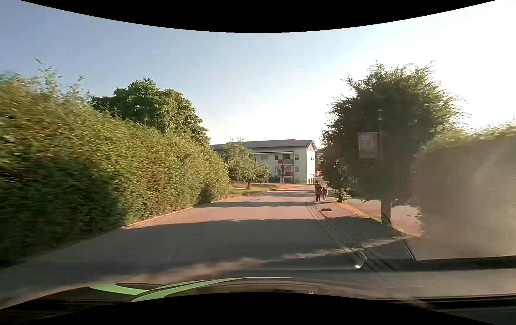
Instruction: Follow the waypoints while adhering to traffic rules and regulations
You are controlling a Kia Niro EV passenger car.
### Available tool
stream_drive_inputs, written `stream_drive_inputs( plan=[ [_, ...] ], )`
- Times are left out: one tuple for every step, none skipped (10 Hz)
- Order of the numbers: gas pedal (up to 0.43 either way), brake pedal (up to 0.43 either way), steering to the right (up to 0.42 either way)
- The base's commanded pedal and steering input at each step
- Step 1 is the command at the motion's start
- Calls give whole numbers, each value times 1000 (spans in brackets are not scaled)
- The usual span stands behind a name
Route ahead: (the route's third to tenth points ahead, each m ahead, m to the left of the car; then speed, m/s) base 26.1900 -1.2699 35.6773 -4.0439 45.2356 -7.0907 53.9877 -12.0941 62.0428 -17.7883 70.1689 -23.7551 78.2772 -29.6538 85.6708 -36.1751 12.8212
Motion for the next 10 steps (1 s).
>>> stream_drive_inputs(
  plan=[
    [0, 61, 25],
    [0, 79, 27],
    [0, 91, 29],
    [0, 98, 33],
    [0, 98, 36],
    [0, 98, 40],
    [0, 104, 41],
    [0, 98, 43],
    [0, 104, 45],
    [0, 98, 48]
  ],
)
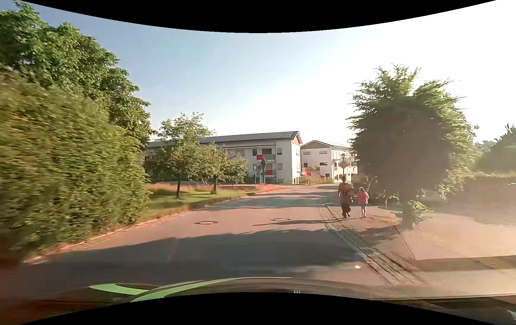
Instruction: Follow the waypoints while adhering to traffic rules and regulations
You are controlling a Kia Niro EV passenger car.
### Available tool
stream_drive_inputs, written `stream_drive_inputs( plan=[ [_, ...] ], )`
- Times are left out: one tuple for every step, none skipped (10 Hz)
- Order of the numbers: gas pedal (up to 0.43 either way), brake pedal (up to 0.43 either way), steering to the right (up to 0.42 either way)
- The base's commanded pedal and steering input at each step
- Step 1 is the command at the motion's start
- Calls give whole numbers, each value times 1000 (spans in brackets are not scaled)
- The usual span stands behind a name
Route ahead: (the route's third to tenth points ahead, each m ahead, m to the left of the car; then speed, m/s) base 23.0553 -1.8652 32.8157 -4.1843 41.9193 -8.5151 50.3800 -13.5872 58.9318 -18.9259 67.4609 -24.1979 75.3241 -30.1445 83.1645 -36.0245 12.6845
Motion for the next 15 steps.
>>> stream_drive_inputs(
  plan=[
    [0, 98, 49],
    [0, 98, 50],
    [0, 98, 51],
    [0, 98, 51],
    [0, 98, 51],
    [0, 98, 51],
    [0, 98, 51],
    [0, 104, 51],
    [0, 98, 53],
    [0, 104, 58],
    [0, 104, 63],
    [0, 104, 65],
    [0, 116, 65],
    [0, 140, 64],
    [0, 152, 64]
  ],
)
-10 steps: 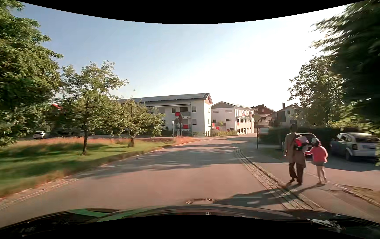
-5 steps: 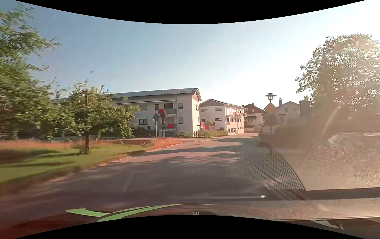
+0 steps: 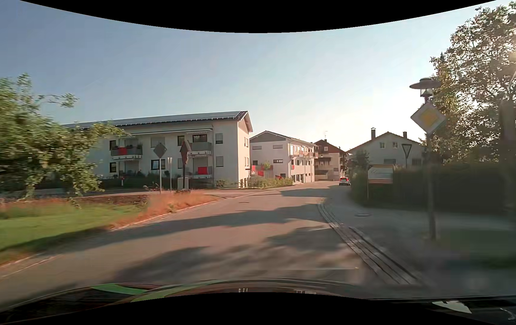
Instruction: Follow the waypoints while adhering to traffic rules and regulations
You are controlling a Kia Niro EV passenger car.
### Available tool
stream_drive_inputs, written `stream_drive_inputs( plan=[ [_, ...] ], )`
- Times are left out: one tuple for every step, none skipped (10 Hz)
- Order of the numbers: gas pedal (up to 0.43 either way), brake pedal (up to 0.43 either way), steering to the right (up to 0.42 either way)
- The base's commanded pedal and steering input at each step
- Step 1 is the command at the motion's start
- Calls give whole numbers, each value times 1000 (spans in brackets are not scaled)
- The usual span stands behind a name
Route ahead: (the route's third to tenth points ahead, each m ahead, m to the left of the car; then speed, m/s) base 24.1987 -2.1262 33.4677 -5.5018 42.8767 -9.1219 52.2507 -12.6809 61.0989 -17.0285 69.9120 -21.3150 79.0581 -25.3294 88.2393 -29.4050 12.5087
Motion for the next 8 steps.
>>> stream_drive_inputs(
  plan=[
    [0, 177, 64],
    [0, 189, 64],
    [0, 195, 64],
    [0, 207, 64],
    [0, 213, 64],
    [0, 220, 64],
    [0, 220, 63],
    [0, 220, 61]
  ],
)
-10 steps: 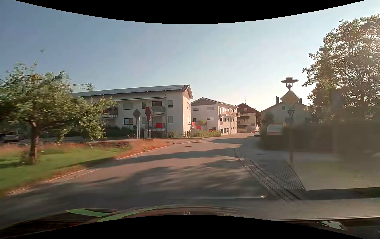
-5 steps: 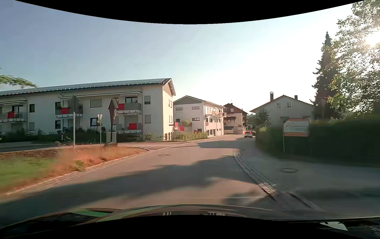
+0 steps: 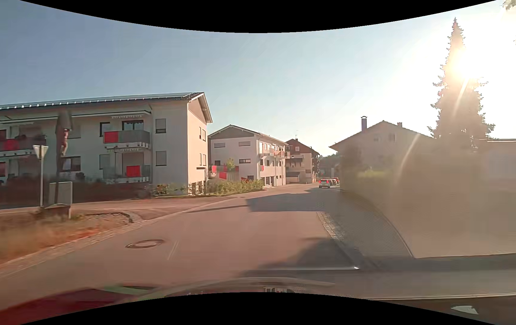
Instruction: Follow the waypoints while adhering to traffic rules and regulations
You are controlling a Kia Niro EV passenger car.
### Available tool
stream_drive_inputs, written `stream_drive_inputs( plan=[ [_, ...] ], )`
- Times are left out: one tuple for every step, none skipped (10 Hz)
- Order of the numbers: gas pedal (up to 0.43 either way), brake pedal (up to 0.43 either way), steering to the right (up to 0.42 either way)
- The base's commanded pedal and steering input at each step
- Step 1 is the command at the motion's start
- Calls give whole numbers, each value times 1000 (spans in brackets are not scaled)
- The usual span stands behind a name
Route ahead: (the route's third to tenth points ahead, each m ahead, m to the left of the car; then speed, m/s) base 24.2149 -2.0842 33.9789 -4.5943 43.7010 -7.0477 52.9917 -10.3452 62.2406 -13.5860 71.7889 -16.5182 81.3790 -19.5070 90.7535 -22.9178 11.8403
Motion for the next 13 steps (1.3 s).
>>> stream_drive_inputs(
  plan=[
    [0, 220, 58],
    [0, 220, 57],
    [0, 220, 57],
    [0, 220, 55],
    [0, 226, 54],
    [0, 226, 53],
    [0, 226, 51],
    [0, 232, 47],
    [0, 238, 47],
    [0, 244, 45],
    [0, 244, 39],
    [0, 250, 38],
    [0, 250, 39]
  ],
)
